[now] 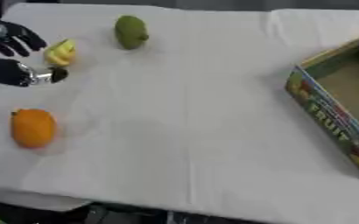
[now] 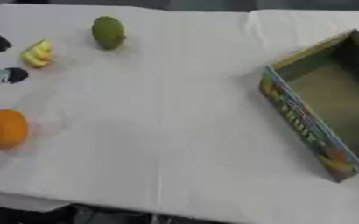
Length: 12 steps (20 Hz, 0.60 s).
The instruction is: Pick up the objects with one hand, pass them to the other hand, and then place them into the box on the other side of the table.
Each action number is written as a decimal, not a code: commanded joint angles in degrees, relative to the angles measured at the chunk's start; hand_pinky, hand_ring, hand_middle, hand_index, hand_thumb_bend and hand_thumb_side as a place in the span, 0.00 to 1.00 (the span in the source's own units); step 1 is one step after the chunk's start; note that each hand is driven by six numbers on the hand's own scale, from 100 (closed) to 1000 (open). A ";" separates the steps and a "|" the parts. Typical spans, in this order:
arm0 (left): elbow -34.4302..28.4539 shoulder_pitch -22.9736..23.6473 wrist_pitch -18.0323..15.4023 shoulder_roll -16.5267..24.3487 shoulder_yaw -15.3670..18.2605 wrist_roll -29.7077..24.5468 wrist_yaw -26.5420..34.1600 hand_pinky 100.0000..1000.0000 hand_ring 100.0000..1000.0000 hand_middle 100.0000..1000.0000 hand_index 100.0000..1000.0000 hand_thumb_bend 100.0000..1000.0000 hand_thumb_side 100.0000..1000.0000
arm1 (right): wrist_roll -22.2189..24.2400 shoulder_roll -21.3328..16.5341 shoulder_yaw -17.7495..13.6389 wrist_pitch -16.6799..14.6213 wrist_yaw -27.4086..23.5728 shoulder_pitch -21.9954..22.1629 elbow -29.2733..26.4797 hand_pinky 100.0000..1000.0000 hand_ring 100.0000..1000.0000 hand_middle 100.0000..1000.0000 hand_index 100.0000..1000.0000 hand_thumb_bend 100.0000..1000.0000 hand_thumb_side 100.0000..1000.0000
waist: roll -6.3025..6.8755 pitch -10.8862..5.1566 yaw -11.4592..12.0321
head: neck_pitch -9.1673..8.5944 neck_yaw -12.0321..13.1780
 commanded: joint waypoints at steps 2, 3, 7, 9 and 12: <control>-0.01 0.75 -0.14 2.83 0.93 -3.33 -2.40 0.85 0.79 0.75 0.82 0.42 0.17 | -0.13 -2.05 -0.63 0.00 0.55 0.08 -0.70 0.74 0.47 0.61 0.65 0.00 0.64 | 0.26 -0.05 0.24 | 0.32 -0.10; 0.20 1.18 -0.21 2.94 1.06 -3.75 -2.47 0.85 0.79 0.75 0.82 0.41 0.14 | -0.18 -2.00 -0.68 0.02 0.67 0.21 -0.64 0.74 0.46 0.61 0.65 0.00 0.65 | 0.30 -0.06 0.31 | 0.32 -0.09; 0.96 2.73 -0.29 3.46 1.44 -4.56 -2.63 0.85 0.80 0.75 0.80 0.41 0.04 | -0.35 -1.91 -0.81 0.05 0.99 0.56 -0.63 0.74 0.46 0.62 0.65 0.00 0.65 | 0.42 -0.17 0.50 | 0.32 0.06; 1.45 3.37 -0.12 3.58 1.84 -4.47 -2.85 0.84 0.80 0.75 0.80 0.41 0.01 | -0.44 -1.93 -0.85 0.05 1.04 0.70 -0.64 0.74 0.46 0.61 0.65 0.00 0.65 | 0.45 -0.24 0.60 | 0.32 -0.10; 2.06 4.35 0.00 4.06 2.09 -4.39 -2.31 0.85 0.80 0.75 0.81 0.42 0.01 | -0.55 -1.92 -0.90 0.07 1.13 0.89 -0.64 0.74 0.46 0.61 0.65 0.00 0.65 | 0.51 -0.31 0.73 | 0.32 -0.36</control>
